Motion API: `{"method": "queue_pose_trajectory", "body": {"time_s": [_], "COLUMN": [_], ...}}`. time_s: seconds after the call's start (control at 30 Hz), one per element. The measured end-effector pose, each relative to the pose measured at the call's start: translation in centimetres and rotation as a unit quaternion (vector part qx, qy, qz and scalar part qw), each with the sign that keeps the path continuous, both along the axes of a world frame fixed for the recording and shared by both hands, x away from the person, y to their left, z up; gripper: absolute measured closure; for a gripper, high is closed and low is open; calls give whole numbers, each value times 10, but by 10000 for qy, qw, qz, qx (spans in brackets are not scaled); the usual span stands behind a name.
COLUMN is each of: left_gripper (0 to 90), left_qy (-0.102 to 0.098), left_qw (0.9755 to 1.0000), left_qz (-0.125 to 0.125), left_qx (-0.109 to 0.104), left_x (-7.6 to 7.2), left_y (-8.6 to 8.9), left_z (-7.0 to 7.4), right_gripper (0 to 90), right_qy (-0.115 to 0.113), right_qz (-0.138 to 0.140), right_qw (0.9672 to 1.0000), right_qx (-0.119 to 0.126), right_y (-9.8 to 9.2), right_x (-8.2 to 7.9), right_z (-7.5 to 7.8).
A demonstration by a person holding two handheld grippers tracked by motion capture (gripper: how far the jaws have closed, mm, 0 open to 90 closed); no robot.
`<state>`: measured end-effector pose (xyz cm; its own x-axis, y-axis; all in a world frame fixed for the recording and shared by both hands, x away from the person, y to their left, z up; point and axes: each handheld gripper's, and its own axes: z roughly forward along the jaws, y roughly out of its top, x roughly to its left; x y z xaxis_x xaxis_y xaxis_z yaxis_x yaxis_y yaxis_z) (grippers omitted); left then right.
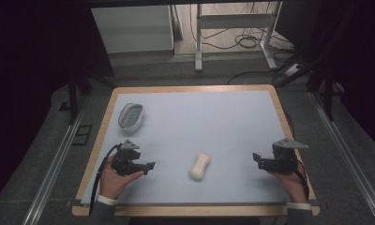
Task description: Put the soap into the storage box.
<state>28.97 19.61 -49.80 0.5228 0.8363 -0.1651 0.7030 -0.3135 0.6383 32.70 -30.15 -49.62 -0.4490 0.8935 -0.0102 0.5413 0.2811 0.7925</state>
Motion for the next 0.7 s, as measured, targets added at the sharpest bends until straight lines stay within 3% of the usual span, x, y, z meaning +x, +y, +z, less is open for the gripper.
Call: {"method": "queue_pose_trajectory", "body": {"time_s": [0.37,0.7], "left_gripper": [257,262], "left_qy": [-27,17], "left_qw": [9994,9975], "left_qz": [-329,-675], "left_qx": [123,230], "left_x": [2,9], "left_y": [-29,-74], "left_z": [14,27], "right_gripper": [123,123], "right_qy": [20,54], "right_qz": [-106,-105], "right_qw": [9999,9999], "right_qx": [-14,-30], "right_y": [-3,-5], "right_x": [-2,0], "right_z": [-1,-5]}}
